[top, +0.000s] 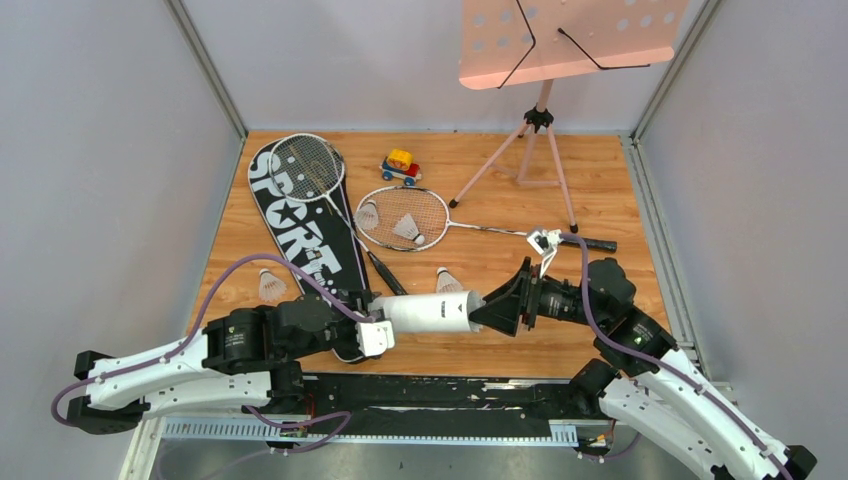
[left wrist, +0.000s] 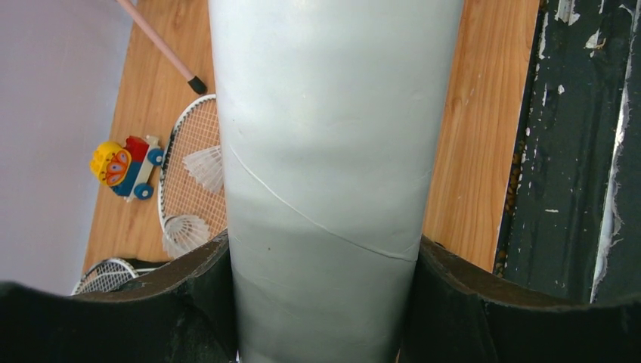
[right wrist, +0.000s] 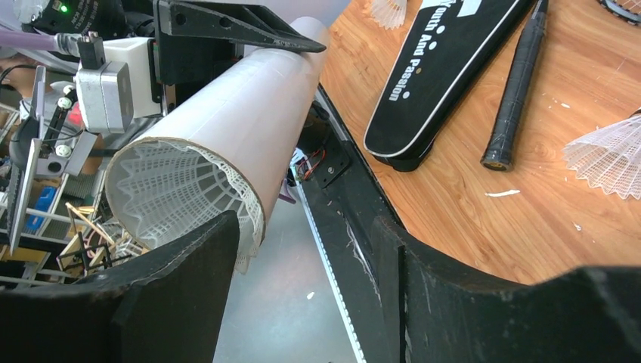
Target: Pack up the badminton gear
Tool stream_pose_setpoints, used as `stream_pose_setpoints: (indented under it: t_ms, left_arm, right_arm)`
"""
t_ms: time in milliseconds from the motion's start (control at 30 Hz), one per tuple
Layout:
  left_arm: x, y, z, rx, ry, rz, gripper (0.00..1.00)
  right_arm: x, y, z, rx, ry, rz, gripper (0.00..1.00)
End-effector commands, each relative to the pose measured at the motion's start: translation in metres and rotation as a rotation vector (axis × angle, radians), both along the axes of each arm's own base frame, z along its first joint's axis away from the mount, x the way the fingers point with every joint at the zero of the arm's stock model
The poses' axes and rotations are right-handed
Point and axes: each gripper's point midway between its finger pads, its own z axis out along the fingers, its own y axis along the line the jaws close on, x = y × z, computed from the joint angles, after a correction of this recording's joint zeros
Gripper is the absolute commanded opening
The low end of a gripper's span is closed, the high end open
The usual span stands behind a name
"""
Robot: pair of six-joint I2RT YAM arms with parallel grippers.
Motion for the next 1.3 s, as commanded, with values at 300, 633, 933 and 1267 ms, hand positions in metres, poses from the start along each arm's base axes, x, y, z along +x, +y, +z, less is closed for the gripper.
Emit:
stream_pose_setpoints:
  t_ms: [300,633,933,1267]
  left_arm:
    - [0.001,-0.009,0.020,-0.094,-0.010,0.003,0.64]
    - [0.003,-0.006,0.017,-0.087,-0.007,0.022,0.63]
    - [0.015,0.003,0.018,-0.077,-0.040,0.104,0.63]
    - [0.048,0.049,0.061,-0.220,-0.175,0.378,0.63]
  right_arm:
    - [0.021,0.018,0.024,0.085,-0.004,-0.016,0.63]
    - [0.034,0.030,0.024,0.077,0.021,-0.016,0.64]
    - [0.031,0.016,0.038,0.093,-0.008,-0.079,0.76]
    - [0.061,-0.032,0.026,0.070,-0.213,-0.403,0.71]
